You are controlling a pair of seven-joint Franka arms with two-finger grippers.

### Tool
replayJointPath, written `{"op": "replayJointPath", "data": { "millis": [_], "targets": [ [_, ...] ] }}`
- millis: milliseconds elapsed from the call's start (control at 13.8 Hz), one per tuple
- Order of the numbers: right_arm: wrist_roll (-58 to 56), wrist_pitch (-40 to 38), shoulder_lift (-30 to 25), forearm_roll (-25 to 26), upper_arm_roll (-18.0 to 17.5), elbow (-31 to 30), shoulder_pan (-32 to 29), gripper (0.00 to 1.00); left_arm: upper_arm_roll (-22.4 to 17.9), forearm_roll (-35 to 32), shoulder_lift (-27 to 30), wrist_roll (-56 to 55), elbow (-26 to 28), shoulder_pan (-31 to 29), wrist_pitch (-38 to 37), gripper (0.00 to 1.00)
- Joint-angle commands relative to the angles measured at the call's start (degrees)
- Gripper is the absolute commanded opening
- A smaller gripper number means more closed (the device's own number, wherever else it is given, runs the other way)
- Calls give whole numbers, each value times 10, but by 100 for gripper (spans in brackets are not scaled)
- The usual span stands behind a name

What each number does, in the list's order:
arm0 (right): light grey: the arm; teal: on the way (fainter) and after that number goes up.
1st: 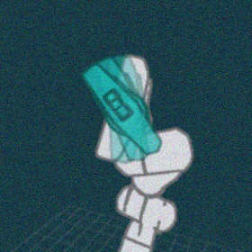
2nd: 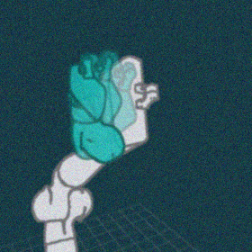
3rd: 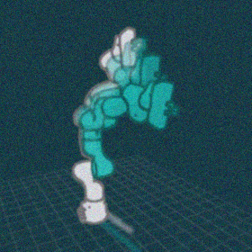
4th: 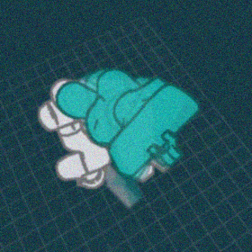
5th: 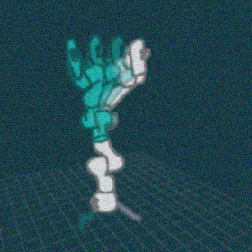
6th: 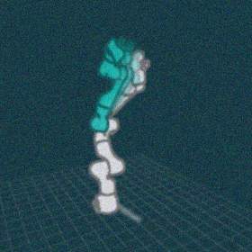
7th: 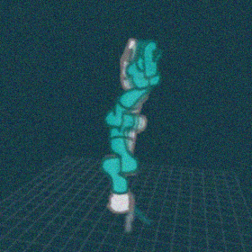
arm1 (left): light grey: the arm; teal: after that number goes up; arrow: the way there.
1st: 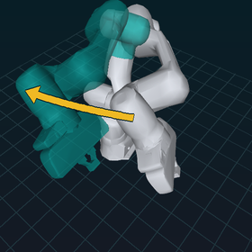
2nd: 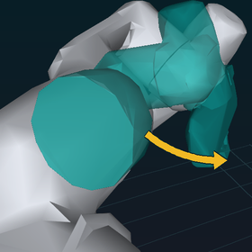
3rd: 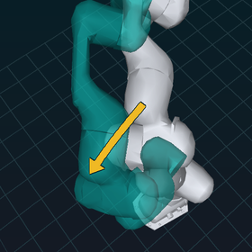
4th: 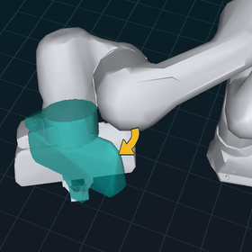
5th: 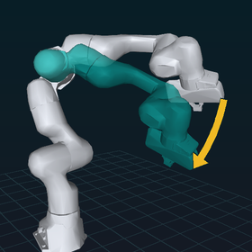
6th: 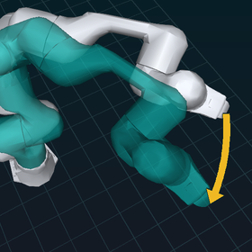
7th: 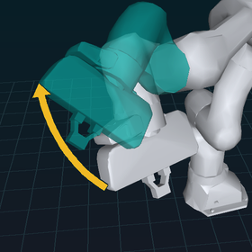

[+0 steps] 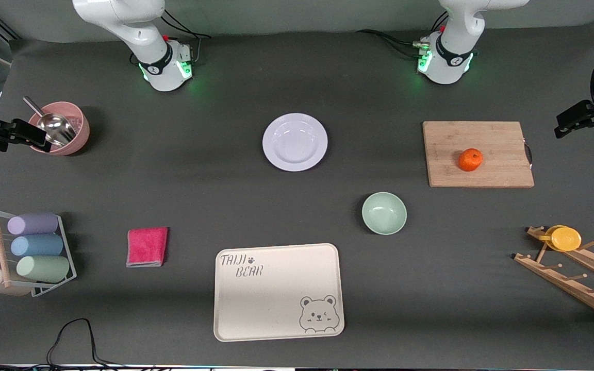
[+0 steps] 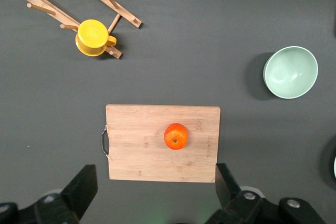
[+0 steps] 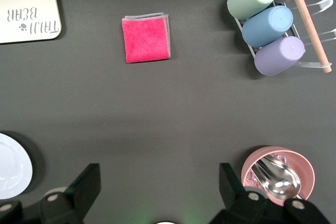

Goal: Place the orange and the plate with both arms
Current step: 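Lower the left gripper over the orange on the cutting board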

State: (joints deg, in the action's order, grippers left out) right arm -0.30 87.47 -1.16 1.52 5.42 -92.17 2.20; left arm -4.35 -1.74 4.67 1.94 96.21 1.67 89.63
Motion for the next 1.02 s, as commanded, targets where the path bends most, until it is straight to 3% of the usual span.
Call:
{"op": "replayJointPath", "data": {
  "millis": [0,218,436,655,945],
  "targets": [
    [14,-6,-8,8,2,-5,6,100,0,3,15,4,11,-1,-2,100],
    [14,-6,-8,8,2,-5,6,100,0,3,13,-39,18,2,-9,100],
    [14,-6,-8,8,2,-5,6,100,4,3,15,-157,72,3,-53,100],
    [14,-6,-9,8,2,-5,6,100,4,-4,15,-160,129,0,-50,100],
    [15,-7,-11,8,2,-6,6,100,4,-5,16,-137,244,-4,76,100]
  ]
}}
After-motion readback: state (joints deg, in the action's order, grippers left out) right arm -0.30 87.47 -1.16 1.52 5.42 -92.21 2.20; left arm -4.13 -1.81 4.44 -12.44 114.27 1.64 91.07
